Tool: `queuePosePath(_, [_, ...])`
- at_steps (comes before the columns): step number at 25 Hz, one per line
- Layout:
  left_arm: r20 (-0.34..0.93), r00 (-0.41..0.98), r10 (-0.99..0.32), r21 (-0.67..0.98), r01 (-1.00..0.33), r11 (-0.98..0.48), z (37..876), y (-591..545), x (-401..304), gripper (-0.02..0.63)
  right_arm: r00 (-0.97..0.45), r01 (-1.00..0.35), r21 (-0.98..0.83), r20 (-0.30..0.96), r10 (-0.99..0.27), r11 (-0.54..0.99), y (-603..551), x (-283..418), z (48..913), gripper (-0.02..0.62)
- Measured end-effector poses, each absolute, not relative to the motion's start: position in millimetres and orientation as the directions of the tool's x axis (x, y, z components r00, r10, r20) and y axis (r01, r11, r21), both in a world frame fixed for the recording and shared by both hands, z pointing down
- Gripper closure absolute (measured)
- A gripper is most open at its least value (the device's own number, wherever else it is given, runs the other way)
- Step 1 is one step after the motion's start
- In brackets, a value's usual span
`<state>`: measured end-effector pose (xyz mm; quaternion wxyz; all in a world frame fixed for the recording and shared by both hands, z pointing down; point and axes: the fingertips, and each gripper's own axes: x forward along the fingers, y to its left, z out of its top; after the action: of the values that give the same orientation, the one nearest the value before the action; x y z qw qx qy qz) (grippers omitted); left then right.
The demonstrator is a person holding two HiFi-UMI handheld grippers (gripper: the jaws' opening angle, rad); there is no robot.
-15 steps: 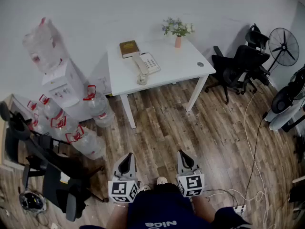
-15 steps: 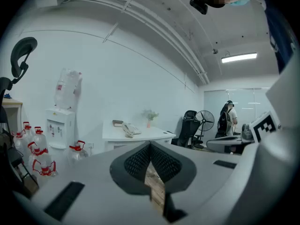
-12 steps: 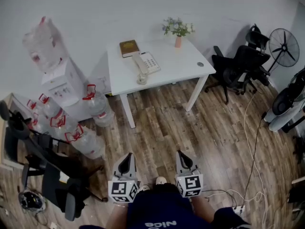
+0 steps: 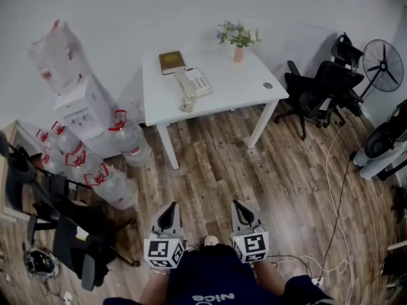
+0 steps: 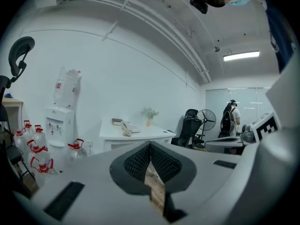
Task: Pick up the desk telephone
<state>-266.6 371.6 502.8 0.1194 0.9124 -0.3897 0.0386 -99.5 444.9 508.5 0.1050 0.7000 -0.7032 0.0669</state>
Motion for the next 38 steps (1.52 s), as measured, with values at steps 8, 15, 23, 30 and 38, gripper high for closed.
queuePosePath(8, [0.153,0.677,-0.720,0.197,-0.735,-0.649,502.4,363.4,-243.4,0.589,-0.038,-0.998,0.035,0.239,-0.970,0.047,429.7,-79.3,511.9,0.572])
queuePosePath(15, [0.165,0.699,-0.696,0.206,-0.714,-0.669,511.0,350.1,-227.9,0.589,-0.059,-0.998,0.018,0.269,-0.961,0.066,415.0,-79.1,523.1,0.572])
queuePosePath(23, [0.182,0.716,-0.674,0.241,-0.697,-0.675,523.3,299.5,-211.0,0.589,-0.070,-0.996,0.034,0.297,-0.952,0.083,364.9,-77.5,529.0,0.572])
queuePosePath(30, [0.154,0.720,-0.677,0.243,-0.691,-0.681,515.4,209.4,-208.2,0.589,-0.038,-0.998,0.039,0.284,-0.958,0.051,286.9,-68.3,521.4,0.572])
queuePosePath(38, [0.125,0.746,-0.655,0.247,-0.662,-0.707,506.1,119.9,-206.4,0.589,0.022,-0.999,0.051,0.272,-0.962,-0.009,213.3,-65.8,514.3,0.572])
